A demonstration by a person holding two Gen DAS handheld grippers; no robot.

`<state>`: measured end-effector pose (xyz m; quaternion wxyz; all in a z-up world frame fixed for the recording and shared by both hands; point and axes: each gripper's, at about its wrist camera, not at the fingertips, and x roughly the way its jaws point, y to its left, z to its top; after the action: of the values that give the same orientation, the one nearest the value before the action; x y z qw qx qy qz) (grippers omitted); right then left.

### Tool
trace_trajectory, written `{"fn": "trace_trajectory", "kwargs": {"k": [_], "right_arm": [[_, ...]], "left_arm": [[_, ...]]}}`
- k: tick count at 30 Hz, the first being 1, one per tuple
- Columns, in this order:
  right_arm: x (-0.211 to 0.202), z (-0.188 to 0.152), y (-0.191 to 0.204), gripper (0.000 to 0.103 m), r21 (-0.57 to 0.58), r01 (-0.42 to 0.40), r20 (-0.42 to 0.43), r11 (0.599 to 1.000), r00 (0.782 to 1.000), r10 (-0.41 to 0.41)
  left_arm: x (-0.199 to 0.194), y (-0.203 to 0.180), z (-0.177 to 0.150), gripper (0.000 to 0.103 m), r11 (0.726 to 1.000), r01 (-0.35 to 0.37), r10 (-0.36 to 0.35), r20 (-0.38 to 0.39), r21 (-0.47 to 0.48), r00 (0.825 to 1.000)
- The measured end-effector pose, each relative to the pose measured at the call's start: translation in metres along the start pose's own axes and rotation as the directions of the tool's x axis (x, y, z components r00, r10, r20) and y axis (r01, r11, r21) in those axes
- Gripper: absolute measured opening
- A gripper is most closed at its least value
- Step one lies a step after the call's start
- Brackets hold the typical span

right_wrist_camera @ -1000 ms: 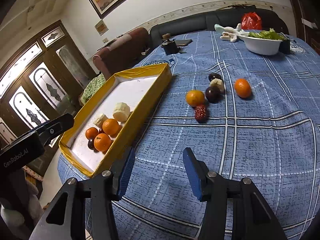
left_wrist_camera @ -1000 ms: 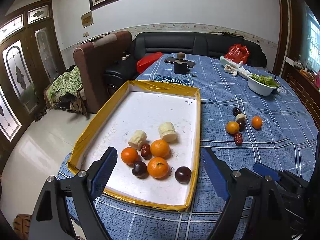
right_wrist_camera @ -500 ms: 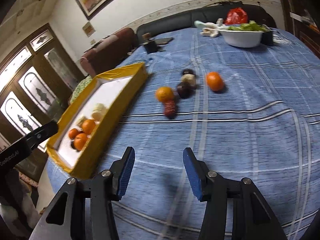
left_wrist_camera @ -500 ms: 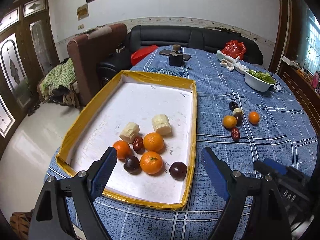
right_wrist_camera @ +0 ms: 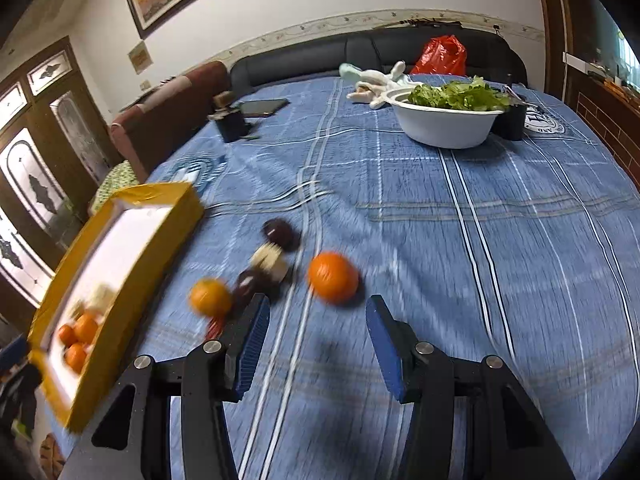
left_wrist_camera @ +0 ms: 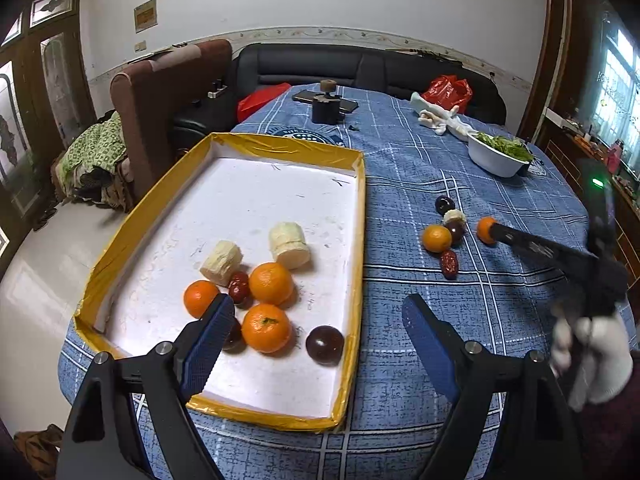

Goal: Organize fruits
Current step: 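Move the right tool to a mandarin orange while the left tool moves to another orange, then grasp an orange with the right tool while the left tool grasps the other orange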

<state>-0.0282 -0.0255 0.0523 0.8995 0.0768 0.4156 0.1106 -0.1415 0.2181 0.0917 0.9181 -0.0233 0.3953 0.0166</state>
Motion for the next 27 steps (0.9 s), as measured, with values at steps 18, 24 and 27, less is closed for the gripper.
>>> {"fn": "trace_trajectory", "kwargs": {"k": [18,24,27], "right_arm": [[0.04,0.012,-0.004,0.035,-0.032,0.014,-0.031,0.999,0.999,-0.015],[0.028,0.011,-0.019,0.035,0.013,-0.016,-0.01,1.0,1.0,0.016],[0.026,0.013,-0.025,0.035,0.046,-0.036,-0.014,0.998,0.999,0.036]], "left_arm": [[0.054,-0.075,0.025,0.068,0.981,0.158,-0.148,-0.088,0.116,0.985],[0.086,-0.093,0.041,0.058,0.976,0.171,-0.153,-0.134,0.134,0.979],[0.106,-0.095,0.049,0.058,0.973,0.205,-0.185,-0.172,0.107,0.968]]}}
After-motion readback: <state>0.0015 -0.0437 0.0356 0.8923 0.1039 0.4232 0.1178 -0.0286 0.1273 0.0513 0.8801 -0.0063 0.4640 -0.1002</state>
